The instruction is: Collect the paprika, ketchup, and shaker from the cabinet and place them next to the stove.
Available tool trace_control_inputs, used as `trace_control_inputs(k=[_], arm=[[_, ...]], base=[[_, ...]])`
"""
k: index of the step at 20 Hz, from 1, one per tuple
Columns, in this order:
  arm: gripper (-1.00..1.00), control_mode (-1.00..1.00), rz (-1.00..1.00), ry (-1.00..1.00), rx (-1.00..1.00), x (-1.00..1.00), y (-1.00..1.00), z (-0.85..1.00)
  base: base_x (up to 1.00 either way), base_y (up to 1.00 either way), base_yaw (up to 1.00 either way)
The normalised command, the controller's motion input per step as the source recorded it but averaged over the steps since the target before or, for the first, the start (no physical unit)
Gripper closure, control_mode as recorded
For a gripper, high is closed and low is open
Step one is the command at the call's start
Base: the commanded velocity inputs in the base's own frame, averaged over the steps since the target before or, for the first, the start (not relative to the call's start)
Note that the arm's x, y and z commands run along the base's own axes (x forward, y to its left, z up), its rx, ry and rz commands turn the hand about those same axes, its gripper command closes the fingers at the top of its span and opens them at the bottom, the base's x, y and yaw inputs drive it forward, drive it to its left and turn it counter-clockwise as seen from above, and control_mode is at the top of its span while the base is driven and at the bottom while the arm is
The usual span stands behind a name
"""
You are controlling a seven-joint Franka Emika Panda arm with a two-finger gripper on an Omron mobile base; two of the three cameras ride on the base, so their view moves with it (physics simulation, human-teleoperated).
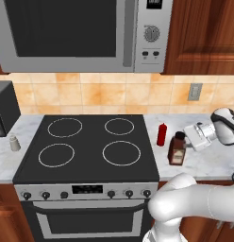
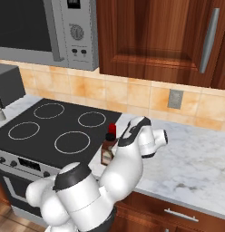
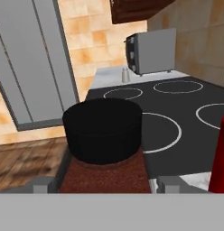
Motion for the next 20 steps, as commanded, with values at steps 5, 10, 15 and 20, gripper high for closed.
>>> trace_control_inputs(k=[5,10,15,20], arm=[[-1.00,-1.00,0.00,-0.06,0.00,-0.14,-0.01,0.00],[-1.00,-1.00,0.00,-0.01,0.00,-0.08,-0.08,0.15],[-1.00,-1.00,0.00,0.00,-0.01,0.01,-0.18,0.33],[-1.00,-1.00,0.00,0.00,-0.01,-0.04,-0.19,0.28]], base=[[0.00,0.00,0.00],[0.00,0.00,0.00],[0.00,0.00,0.00],[0.00,0.00,0.00]])
